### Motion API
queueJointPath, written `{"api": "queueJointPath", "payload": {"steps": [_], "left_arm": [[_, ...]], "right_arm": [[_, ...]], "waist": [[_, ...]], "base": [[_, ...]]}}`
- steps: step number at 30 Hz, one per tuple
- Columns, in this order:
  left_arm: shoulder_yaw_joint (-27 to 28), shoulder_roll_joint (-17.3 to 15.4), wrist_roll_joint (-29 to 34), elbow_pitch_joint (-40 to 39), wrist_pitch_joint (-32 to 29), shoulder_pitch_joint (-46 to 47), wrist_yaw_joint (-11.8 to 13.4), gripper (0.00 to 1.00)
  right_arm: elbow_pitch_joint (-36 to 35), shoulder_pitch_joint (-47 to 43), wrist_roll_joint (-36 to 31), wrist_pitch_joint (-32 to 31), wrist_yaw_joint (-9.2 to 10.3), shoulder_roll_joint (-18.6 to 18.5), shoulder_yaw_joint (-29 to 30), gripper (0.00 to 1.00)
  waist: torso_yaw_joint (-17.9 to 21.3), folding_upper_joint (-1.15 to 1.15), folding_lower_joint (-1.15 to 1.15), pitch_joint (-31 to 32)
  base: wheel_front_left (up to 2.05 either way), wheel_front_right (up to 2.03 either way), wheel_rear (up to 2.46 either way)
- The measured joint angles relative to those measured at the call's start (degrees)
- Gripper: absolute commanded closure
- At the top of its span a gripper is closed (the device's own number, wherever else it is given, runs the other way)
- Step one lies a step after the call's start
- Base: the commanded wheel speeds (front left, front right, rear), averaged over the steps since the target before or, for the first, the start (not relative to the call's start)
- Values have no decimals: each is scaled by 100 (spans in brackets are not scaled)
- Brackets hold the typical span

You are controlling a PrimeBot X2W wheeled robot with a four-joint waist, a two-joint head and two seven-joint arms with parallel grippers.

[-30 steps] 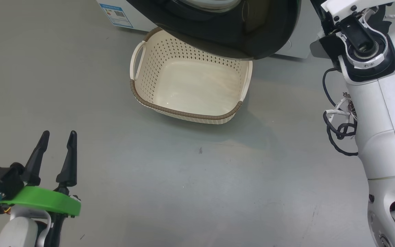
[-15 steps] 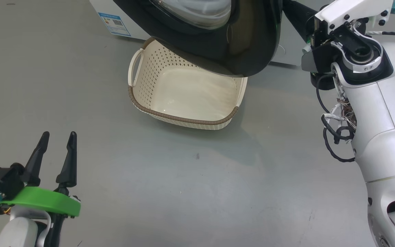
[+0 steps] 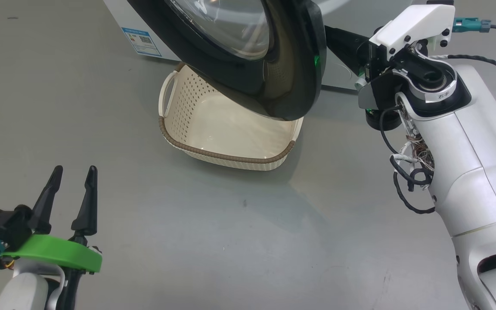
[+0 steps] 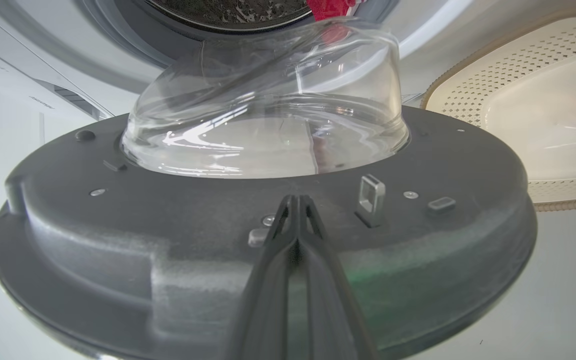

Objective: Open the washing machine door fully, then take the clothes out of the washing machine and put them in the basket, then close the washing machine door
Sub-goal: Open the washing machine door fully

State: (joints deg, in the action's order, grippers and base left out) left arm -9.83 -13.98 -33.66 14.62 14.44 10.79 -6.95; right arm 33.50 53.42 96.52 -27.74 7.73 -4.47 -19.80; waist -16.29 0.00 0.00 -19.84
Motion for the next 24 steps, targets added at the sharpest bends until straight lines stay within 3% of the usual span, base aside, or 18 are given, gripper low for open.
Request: {"api": "queueJointPath", "payload": {"steps": [24], "left_arm": [[-45, 35, 100, 10, 0, -23, 0, 0]], "right_arm": [[-366, -422, 1068, -304, 0, -2, -1221, 100]], "waist": [[10, 0, 0, 233]], "base": [[0, 0, 0]]}}
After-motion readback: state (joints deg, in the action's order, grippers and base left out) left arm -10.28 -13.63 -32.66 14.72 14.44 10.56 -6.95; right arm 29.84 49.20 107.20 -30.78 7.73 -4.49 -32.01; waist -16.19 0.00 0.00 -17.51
